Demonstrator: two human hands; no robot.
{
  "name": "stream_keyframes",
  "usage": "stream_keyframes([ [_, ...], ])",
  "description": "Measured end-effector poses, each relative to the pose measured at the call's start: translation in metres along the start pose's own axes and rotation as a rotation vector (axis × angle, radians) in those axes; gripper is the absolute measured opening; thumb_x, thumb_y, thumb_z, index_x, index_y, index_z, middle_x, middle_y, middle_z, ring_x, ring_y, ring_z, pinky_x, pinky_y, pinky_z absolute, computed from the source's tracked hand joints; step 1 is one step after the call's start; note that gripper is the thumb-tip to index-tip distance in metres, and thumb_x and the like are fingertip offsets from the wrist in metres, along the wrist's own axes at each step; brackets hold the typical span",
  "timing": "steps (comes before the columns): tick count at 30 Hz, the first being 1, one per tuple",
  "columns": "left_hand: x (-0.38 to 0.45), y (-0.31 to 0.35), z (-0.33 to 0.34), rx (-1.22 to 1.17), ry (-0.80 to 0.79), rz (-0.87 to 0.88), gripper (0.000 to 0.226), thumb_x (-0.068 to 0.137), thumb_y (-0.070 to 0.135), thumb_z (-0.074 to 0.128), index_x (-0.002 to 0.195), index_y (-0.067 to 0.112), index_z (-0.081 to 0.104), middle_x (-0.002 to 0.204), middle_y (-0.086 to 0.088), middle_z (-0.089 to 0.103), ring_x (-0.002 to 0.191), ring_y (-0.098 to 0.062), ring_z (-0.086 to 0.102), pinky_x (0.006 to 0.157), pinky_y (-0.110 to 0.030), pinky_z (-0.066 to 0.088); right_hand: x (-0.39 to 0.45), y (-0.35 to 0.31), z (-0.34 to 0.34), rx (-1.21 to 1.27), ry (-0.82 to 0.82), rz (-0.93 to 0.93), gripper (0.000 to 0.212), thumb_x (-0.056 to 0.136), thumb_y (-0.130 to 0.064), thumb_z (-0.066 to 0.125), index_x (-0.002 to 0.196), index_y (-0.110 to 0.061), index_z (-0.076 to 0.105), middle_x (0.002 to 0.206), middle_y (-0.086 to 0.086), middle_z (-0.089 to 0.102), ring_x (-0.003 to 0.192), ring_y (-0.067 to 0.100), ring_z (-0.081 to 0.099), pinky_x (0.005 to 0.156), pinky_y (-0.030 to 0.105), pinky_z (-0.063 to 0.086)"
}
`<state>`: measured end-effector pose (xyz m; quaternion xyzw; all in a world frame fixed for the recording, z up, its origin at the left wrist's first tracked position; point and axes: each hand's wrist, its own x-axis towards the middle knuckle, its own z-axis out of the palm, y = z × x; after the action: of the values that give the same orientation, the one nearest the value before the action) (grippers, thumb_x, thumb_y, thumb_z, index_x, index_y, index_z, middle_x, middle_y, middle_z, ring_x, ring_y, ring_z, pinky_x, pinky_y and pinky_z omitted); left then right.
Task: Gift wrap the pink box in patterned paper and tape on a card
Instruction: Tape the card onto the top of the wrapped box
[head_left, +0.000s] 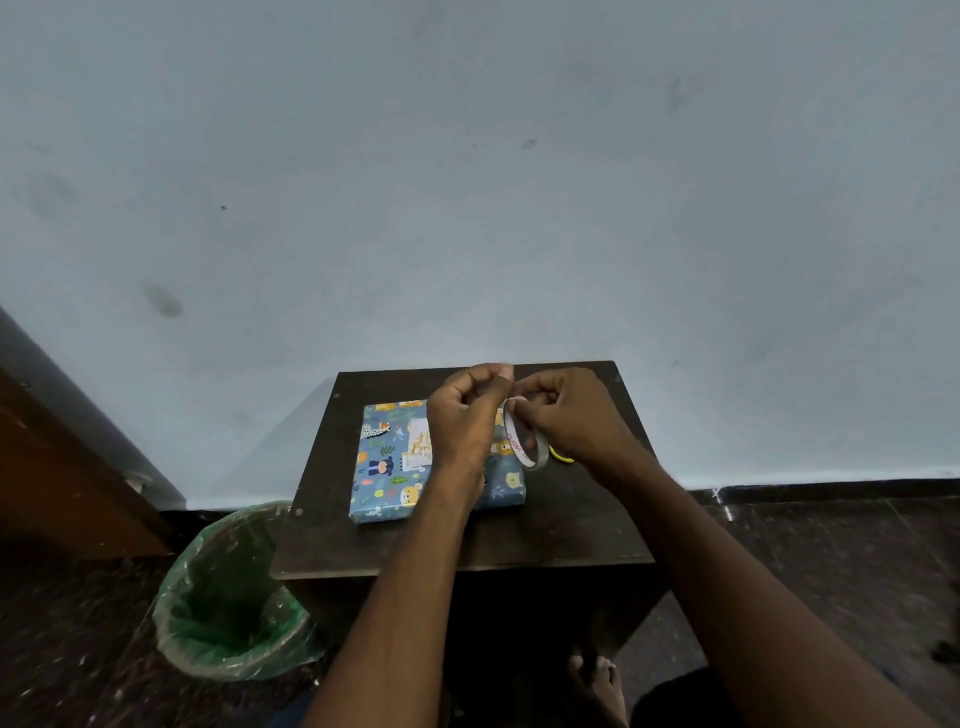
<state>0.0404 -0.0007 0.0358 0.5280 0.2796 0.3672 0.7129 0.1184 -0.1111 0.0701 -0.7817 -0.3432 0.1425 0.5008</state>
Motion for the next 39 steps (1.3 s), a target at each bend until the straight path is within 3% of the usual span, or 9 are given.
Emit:
stream_keyframes([
  [3,-0.001,-0.003,0.001,0.022,-0.014,0.013,0.01,0.092,0.017,0.083,0.1,0.01,0.082,0.097,-0.011,0.081,0.101,-0.034,0.077,0.091,-0.049,0.064,0.001,0.0,-0.001,-0.006,0.038,0.024,0.007,0.088,-0.018,0.081,0.092,-0.013,0.08,0.058,-0.008,0.07,0.05,-0.003,0.063,0.05,0.009,0.041],
  [7,-0.003,-0.004,0.002,0.1,-0.055,0.073,0.011,0.093,0.011,0.08,0.104,0.01,0.08,0.102,-0.004,0.081,0.098,-0.015,0.075,0.08,-0.025,0.059,-0.001,0.0,-0.003,0.01,0.034,0.033,0.007,0.088,-0.019,0.082,0.089,-0.013,0.078,0.051,-0.014,0.065,0.046,-0.004,0.062,0.046,0.008,0.04],
  [15,-0.001,0.0,-0.001,0.098,-0.13,-0.012,0.027,0.091,-0.004,0.076,0.116,0.006,0.075,0.098,-0.011,0.082,0.093,-0.013,0.079,0.08,-0.024,0.062,0.001,0.003,-0.016,0.021,-0.051,0.156,0.01,0.082,-0.016,0.085,0.09,-0.015,0.08,0.067,0.002,0.075,0.051,0.014,0.064,0.056,0.029,0.052],
  [21,-0.002,-0.005,0.0,0.167,-0.118,0.023,0.023,0.091,0.0,0.078,0.11,0.01,0.079,0.091,-0.007,0.082,0.082,-0.014,0.078,0.077,-0.03,0.064,0.0,0.003,-0.016,0.056,-0.104,0.184,0.02,0.077,-0.01,0.088,0.094,-0.013,0.078,0.059,-0.003,0.069,0.056,0.016,0.066,0.059,0.032,0.057],
  [25,0.0,-0.006,-0.002,0.208,-0.094,0.03,0.025,0.089,0.003,0.08,0.11,0.015,0.079,0.093,-0.003,0.082,0.088,-0.014,0.079,0.078,-0.027,0.062,0.003,0.004,-0.023,0.207,-0.181,0.256,0.018,0.082,-0.012,0.086,0.099,-0.009,0.08,0.084,0.009,0.077,0.07,0.013,0.067,0.06,0.026,0.054],
  [29,0.001,-0.006,-0.004,0.26,-0.1,0.061,0.024,0.088,0.006,0.082,0.108,0.018,0.08,0.088,0.0,0.082,0.086,-0.01,0.077,0.077,-0.023,0.059,0.012,0.013,-0.027,0.254,-0.064,0.354,0.011,0.087,-0.009,0.074,0.096,-0.009,0.08,0.092,0.011,0.08,0.07,0.016,0.07,0.056,0.025,0.049],
  [31,0.001,-0.005,-0.004,0.284,-0.104,0.074,0.023,0.088,0.006,0.082,0.108,0.018,0.08,0.087,-0.001,0.082,0.083,-0.008,0.076,0.074,-0.021,0.057,0.016,0.026,-0.021,0.082,0.027,0.33,0.015,0.084,-0.002,0.07,0.087,-0.014,0.079,0.086,0.009,0.079,0.069,0.017,0.07,0.062,0.028,0.052],
  [34,0.0,-0.004,-0.002,0.296,-0.109,0.079,0.024,0.088,0.003,0.081,0.108,0.016,0.08,0.086,-0.003,0.081,0.08,-0.004,0.075,0.069,-0.016,0.054,0.014,0.043,-0.008,-0.44,0.038,0.237,0.022,0.073,-0.007,0.068,0.083,-0.023,0.079,0.085,-0.004,0.075,0.083,0.02,0.071,0.073,0.031,0.058],
  [39,-0.002,-0.002,-0.003,0.328,-0.141,0.093,0.027,0.088,-0.002,0.078,0.109,0.014,0.079,0.085,-0.004,0.082,0.082,-0.005,0.076,0.069,-0.017,0.054,0.011,0.04,0.004,-0.619,0.028,0.205,0.024,0.078,-0.008,0.066,0.095,-0.021,0.077,0.103,0.005,0.073,0.101,0.032,0.068,0.08,0.034,0.054],
])
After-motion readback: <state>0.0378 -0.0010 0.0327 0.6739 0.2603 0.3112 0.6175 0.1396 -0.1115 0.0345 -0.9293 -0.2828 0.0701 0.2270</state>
